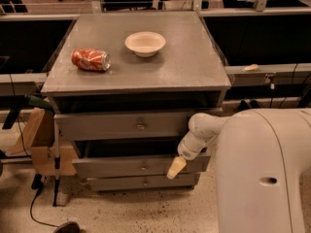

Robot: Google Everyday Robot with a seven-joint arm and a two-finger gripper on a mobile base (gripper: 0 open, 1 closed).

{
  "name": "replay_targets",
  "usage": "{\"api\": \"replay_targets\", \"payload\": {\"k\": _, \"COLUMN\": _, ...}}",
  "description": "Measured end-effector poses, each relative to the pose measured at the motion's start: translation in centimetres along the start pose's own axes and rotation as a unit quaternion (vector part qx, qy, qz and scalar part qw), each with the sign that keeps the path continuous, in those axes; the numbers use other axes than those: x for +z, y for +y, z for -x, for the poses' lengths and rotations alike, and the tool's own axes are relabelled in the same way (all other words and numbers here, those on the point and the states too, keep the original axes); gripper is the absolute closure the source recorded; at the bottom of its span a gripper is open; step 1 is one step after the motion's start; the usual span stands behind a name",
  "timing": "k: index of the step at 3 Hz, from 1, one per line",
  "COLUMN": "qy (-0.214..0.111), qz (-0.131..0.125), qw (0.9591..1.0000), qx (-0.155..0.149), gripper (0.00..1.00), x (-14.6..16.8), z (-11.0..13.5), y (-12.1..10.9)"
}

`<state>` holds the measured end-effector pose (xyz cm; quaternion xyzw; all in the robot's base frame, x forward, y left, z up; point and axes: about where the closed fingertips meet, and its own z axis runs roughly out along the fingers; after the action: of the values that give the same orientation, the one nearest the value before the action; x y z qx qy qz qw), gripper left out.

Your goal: Open middle drawer

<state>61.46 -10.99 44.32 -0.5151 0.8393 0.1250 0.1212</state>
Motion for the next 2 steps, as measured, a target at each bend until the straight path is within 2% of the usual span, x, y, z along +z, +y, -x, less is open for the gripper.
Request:
{"api": "replay_targets", "payload": {"k": 1, "qy": -0.007, "qz": -0.015, "qw": 0.9997, "qx": -0.020, "gripper": 0.00, "x": 1.5, "z": -0.2, "y": 1.2}}
{"api": "replay_targets", "payload": {"k": 2, "qy": -0.020, "qz": -0.027, "qw": 0.9980, "qx": -0.053, "gripper": 0.00, "x": 3.9, "z": -0.9, "y": 3.2}}
